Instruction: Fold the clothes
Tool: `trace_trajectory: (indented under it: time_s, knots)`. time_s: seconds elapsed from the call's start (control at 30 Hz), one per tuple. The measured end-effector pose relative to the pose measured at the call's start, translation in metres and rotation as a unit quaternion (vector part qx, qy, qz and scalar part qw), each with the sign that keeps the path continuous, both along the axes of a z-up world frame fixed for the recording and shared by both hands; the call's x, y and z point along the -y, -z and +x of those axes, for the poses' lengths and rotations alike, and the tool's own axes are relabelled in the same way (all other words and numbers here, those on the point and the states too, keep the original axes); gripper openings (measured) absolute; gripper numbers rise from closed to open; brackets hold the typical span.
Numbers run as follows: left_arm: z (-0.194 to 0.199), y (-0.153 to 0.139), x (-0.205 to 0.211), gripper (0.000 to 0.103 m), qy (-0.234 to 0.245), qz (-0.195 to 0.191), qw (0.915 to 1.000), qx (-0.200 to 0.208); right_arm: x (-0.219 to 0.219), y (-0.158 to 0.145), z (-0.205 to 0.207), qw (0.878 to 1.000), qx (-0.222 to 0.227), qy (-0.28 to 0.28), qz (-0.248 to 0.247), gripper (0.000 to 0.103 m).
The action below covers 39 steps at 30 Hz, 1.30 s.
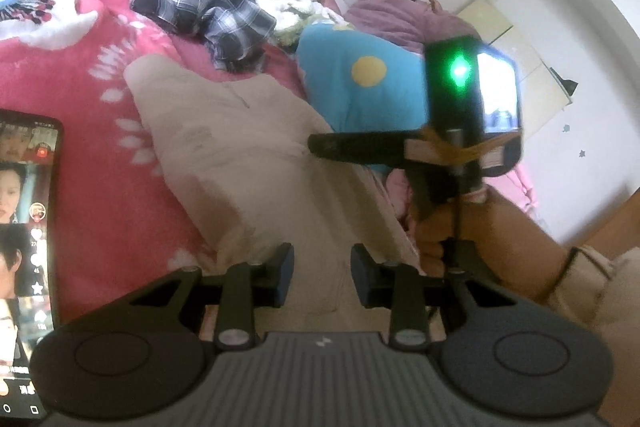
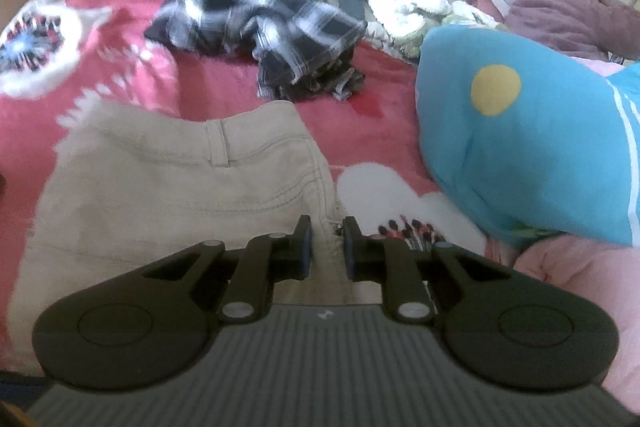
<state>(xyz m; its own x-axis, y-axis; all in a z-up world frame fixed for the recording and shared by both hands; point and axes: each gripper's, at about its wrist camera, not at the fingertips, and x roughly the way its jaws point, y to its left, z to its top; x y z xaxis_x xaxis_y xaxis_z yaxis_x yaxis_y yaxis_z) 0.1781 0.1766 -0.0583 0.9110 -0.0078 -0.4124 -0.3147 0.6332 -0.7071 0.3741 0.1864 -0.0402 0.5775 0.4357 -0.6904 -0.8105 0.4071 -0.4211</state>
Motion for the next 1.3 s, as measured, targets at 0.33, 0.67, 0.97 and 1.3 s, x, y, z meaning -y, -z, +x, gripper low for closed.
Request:
trace_trajectory:
  time_s: [0.33, 0.67, 0.97, 1.3]
  knots:
    - [0.0, 0.003, 0.0, 0.031, 0.002, 0.0, 1.0, -0.006, -0.008, 0.025, 0.014, 1.0, 0.011, 0.002, -0.01, 0.014]
    - [0.0, 0.003, 0.001, 0.031, 0.0, 0.009, 0.9999, -0.009, -0.006, 0.039, 0.021, 1.0, -0.001, 0.0, 0.004, 0.014]
    - [-0.003, 0.0, 0.006, 0.032, -0.005, 0.031, 0.9995, -0.004, 0.001, 0.028, 0.032, 0.998, -0.027, 0.023, 0.043, 0.026]
    - [-0.011, -0.024, 0.033, 0.032, 0.0, 0.122, 0.9912, 0.051, 0.089, -0.05, 0.031, 0.984, -0.024, 0.1, 0.144, 0.038]
